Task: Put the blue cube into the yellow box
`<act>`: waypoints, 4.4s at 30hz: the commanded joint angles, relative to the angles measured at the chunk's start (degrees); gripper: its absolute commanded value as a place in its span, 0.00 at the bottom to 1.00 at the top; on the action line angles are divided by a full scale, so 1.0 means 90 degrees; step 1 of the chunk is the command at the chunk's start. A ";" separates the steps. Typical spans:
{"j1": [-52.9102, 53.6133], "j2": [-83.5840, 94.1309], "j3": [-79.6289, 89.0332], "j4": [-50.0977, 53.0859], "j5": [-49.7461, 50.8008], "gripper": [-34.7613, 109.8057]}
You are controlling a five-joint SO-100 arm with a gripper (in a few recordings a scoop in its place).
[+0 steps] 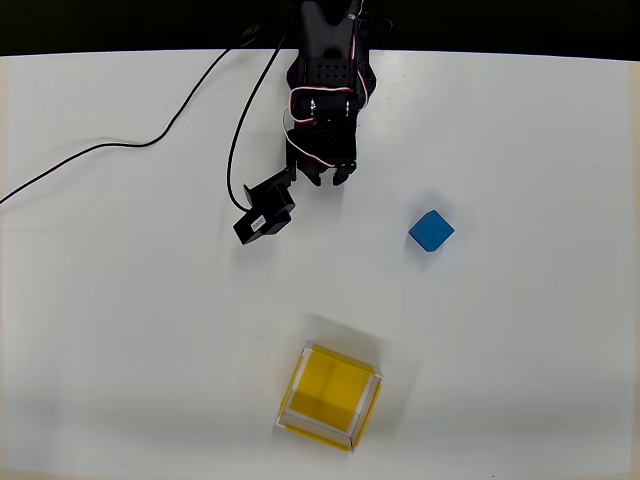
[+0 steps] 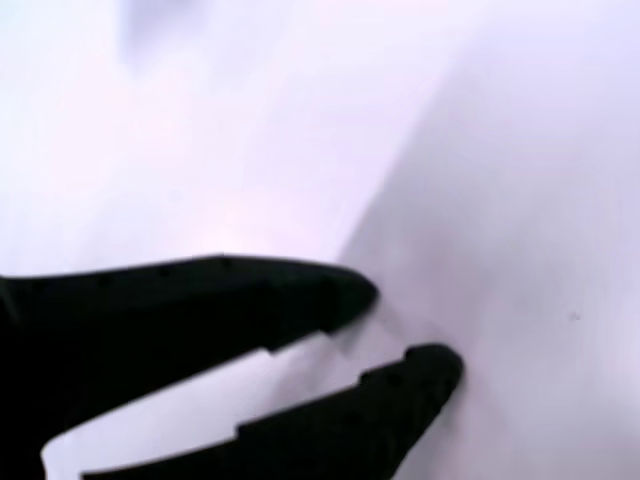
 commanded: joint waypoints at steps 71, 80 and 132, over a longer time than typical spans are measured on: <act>-0.3594 -0.9531 -0.8799 -0.0088 0.0088 0.58; -0.3770 -0.9658 -0.8232 -0.0576 0.0244 0.58; -0.3779 -0.9443 -0.7187 -0.1582 0.1113 0.41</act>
